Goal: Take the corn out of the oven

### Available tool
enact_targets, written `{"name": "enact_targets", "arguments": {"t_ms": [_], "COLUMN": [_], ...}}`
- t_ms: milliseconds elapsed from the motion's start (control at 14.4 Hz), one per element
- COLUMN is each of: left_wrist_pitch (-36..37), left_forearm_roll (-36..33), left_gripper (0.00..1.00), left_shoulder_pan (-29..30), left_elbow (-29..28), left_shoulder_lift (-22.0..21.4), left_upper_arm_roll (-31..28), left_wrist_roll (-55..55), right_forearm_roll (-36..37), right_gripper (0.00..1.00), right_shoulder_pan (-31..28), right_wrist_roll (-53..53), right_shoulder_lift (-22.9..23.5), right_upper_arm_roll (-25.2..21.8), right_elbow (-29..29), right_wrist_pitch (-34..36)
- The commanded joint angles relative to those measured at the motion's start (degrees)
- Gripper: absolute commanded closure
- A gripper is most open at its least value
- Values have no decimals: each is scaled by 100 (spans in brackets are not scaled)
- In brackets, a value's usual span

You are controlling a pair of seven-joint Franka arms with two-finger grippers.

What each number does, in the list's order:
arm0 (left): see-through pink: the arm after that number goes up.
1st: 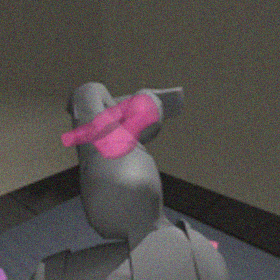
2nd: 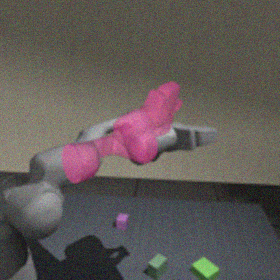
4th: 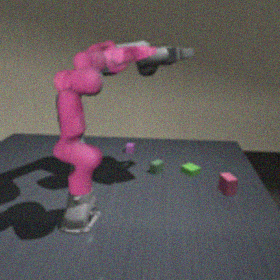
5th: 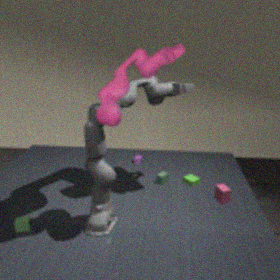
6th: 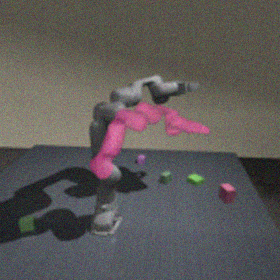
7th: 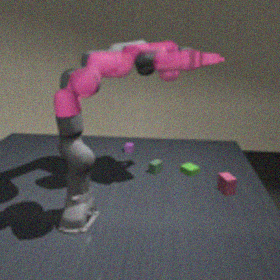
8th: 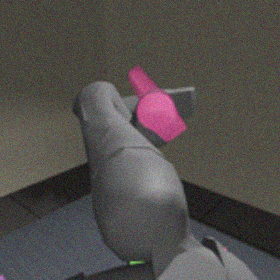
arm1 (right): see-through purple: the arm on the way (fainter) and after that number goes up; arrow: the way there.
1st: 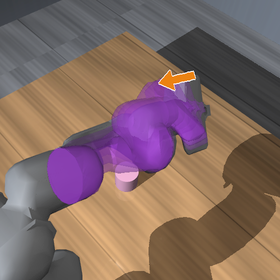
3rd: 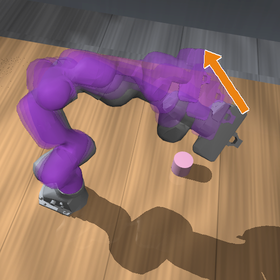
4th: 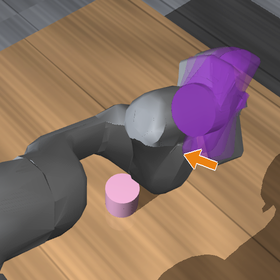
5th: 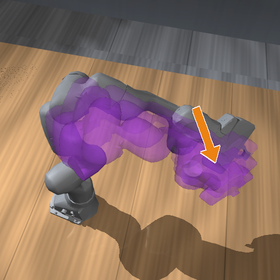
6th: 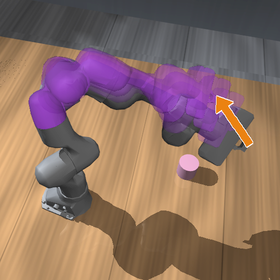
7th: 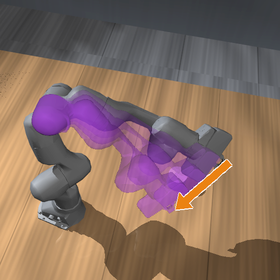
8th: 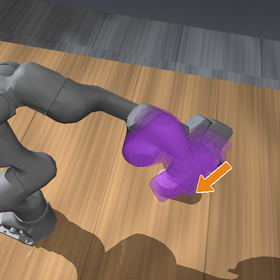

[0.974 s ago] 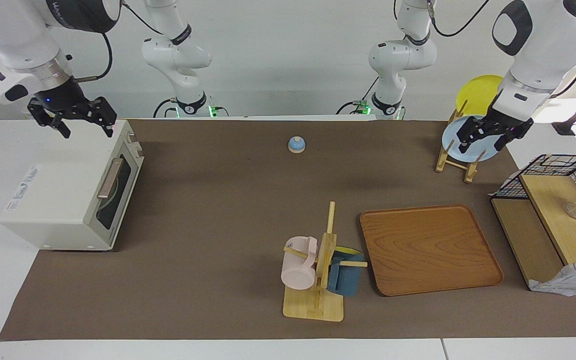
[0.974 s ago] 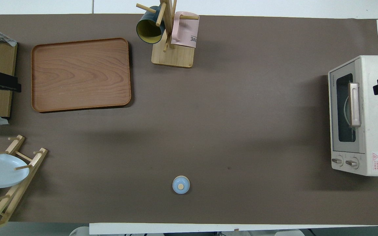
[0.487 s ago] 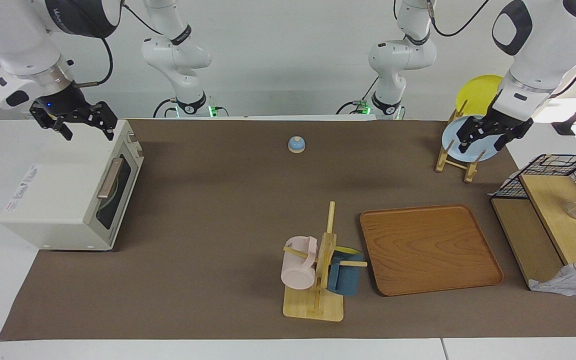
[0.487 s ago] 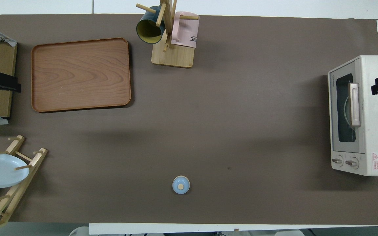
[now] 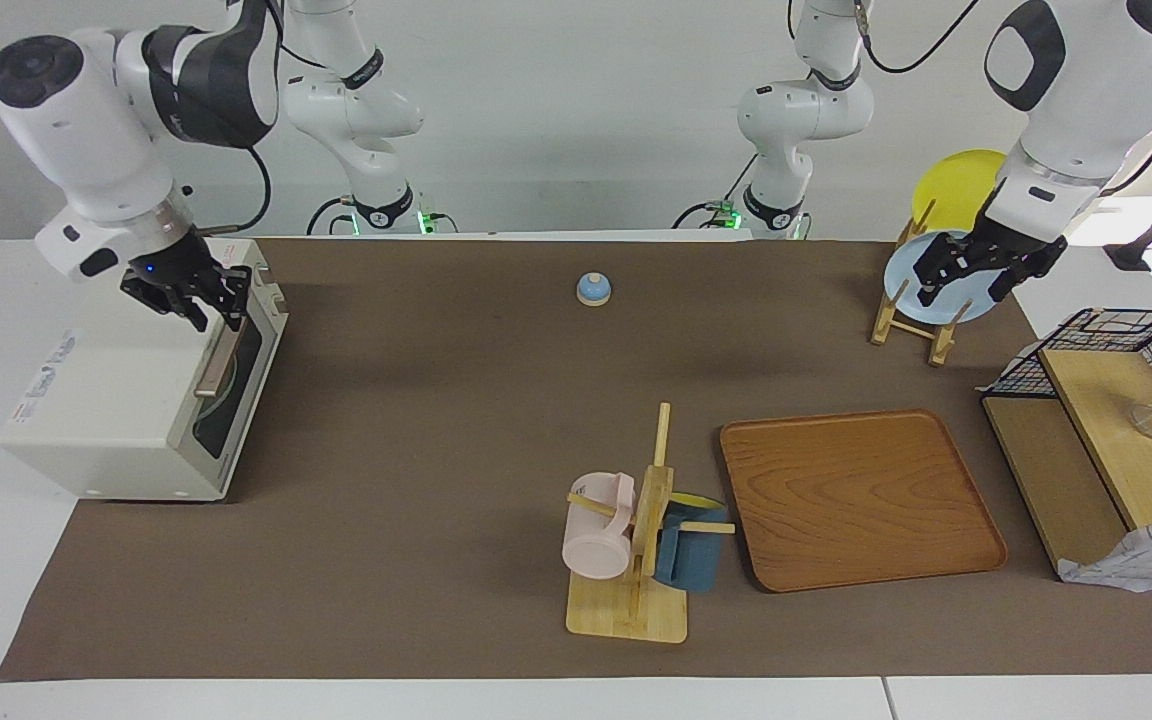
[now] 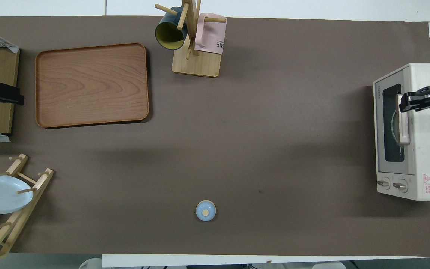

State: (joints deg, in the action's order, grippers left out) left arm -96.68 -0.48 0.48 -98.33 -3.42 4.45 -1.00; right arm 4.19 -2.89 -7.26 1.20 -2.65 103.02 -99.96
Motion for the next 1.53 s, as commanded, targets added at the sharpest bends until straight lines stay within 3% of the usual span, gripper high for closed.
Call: {"name": "enact_targets", "arguments": {"t_ms": [0, 696, 1183, 1461], "left_wrist_pitch": [-62, -62, -62, -62], "left_forearm_roll": [91, 91, 91, 91], "left_gripper": [0, 0, 0, 0], "left_shoulder_pan": [14, 14, 14, 14], "left_elbow": [-72, -72, -72, -72], "left_shoulder_lift": [-44, -44, -44, -44], "left_upper_arm_roll": [-23, -15, -15, -15], "left_wrist_roll": [100, 100, 100, 100], "right_forearm_roll": [282, 372, 293, -12], "right_gripper": [100, 100, 100, 99], "right_shoulder_pan": [-89, -274, 719, 798], "right_wrist_roll": [-118, -373, 875, 971], "right_shoulder_lift": [38, -7, 1135, 1339], "right_upper_arm_roll": [37, 37, 54, 107], "right_elbow": [235, 956, 1079, 983], "right_wrist_pitch": [-146, -726, -2438, -2608]}}
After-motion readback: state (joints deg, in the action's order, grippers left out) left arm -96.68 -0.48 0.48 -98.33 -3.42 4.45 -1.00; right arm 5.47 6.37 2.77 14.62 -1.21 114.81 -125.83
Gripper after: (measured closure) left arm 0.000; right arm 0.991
